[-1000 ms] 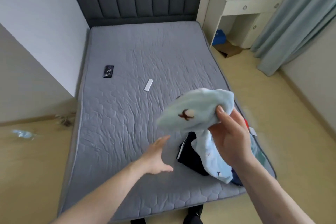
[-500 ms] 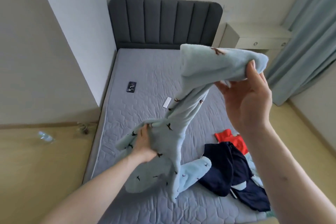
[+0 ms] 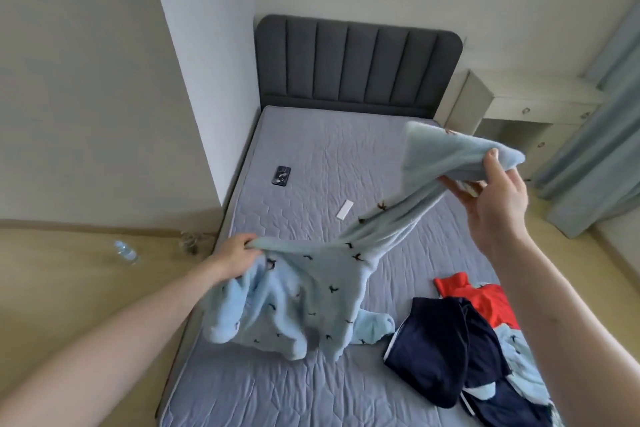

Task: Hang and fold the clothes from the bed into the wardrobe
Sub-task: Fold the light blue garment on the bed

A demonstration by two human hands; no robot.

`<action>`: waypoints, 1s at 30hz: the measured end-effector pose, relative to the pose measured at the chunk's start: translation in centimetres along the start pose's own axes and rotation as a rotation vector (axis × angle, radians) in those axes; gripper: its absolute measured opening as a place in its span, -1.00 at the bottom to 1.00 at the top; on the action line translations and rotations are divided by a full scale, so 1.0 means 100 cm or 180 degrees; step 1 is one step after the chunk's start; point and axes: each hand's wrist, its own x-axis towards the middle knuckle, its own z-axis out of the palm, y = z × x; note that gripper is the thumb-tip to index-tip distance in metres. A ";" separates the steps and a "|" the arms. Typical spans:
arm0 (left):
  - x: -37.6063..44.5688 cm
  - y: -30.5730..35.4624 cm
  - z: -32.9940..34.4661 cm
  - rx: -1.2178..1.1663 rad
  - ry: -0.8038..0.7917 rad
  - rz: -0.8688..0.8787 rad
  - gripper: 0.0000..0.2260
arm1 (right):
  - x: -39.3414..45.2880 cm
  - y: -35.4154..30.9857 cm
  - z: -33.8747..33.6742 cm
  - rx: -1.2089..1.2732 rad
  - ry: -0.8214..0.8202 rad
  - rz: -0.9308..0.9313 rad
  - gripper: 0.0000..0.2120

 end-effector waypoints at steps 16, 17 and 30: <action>-0.019 0.113 -0.005 -0.3053 -0.0651 -0.0369 -0.77 | -0.134 0.214 0.001 -0.2963 -0.2536 0.0726 -0.91; -0.016 0.108 -0.008 -0.3150 -0.0678 -0.0468 -0.79 | -0.130 0.216 0.001 -0.2882 -0.2226 0.0792 -0.85; -0.038 -0.045 -0.003 -0.0564 -0.0219 -0.0416 -0.61 | -0.063 0.162 -0.011 -0.2845 -0.1523 0.0200 -0.82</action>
